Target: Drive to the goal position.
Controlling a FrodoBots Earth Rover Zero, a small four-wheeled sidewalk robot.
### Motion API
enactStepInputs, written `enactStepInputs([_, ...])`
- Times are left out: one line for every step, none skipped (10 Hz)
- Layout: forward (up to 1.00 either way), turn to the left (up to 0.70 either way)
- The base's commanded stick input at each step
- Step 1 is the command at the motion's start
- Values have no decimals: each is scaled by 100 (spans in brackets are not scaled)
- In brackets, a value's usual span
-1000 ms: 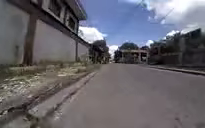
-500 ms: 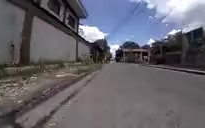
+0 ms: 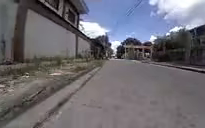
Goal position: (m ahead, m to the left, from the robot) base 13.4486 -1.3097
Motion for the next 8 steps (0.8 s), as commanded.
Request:
enactStepInputs([70,-15])
enactStepInputs([70,-35])
enactStepInputs([70,-35])
enactStepInputs([70,-35])
enactStepInputs([70,-35])
enactStepInputs([70,-35])
enactStepInputs([70,-35])
enactStepInputs([70,-19])
